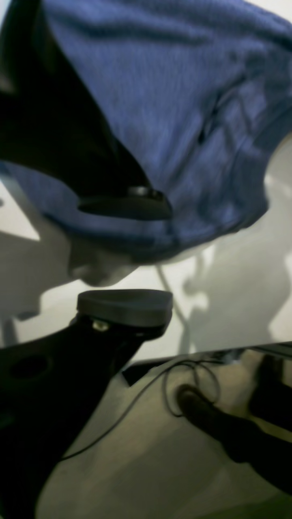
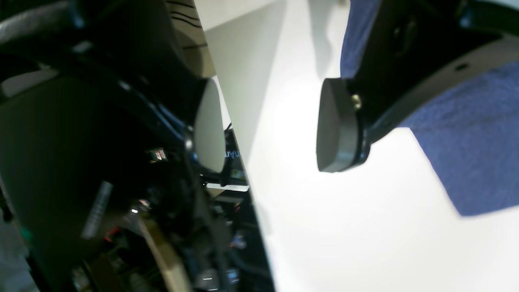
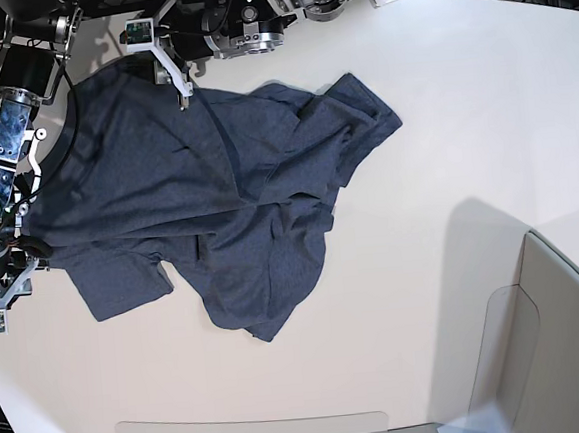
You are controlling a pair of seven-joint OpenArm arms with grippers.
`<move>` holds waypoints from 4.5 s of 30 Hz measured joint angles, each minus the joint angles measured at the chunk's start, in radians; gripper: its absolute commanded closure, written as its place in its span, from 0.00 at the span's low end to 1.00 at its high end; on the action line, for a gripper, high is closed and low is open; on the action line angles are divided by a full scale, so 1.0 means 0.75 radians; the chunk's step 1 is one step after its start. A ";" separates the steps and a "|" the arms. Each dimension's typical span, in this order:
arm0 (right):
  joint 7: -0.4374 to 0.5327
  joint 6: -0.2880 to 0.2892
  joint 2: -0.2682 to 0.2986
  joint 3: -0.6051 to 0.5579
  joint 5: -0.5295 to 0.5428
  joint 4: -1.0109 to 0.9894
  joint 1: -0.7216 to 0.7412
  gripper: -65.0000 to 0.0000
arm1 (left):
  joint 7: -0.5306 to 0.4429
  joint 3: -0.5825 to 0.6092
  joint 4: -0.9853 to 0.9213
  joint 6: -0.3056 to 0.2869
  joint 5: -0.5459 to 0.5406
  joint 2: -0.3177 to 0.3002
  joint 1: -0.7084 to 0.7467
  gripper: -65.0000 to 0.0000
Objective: Layout the t-shirt on the table in an organized manner, then fold the t-shirt properly
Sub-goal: 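Drag the shirt collar edge with both grippers to spread it flat, then release the shirt with the left gripper and regrasp its shoulder edge, then pull the shirt shoulder outward with the left gripper and release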
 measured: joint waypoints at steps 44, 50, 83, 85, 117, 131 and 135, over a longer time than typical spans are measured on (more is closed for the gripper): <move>0.176 -0.026 0.096 -0.165 0.435 -0.212 -0.653 1.00 | -0.009 -1.451 0.363 0.005 -0.005 -0.087 0.711 0.66; 0.174 -0.039 0.090 -0.183 0.418 -0.212 -0.654 1.00 | 0.018 -1.444 0.413 0.006 -0.005 -0.066 0.711 0.67; 0.179 -0.044 0.184 -0.279 0.408 -0.213 -0.664 1.00 | 0.237 -1.337 0.111 -0.009 -0.045 -0.036 0.464 0.99; 0.179 -0.042 0.186 -0.279 0.392 -0.213 -0.664 1.00 | 0.232 -1.370 0.097 -0.010 -0.049 -0.075 0.455 0.99; 0.068 -0.036 0.111 -0.276 0.219 -0.210 -0.580 1.00 | 0.225 -1.891 0.000 -0.026 -0.064 -0.174 0.473 0.99; 0.003 0.002 -0.070 0.020 0.273 0.226 -0.601 1.00 | 0.302 -2.051 0.478 -0.004 -0.233 -0.009 0.552 0.72; 0.000 -0.001 -0.162 0.069 0.261 0.261 -0.515 1.00 | 0.328 -2.051 0.478 0.002 -0.412 -0.008 0.535 0.72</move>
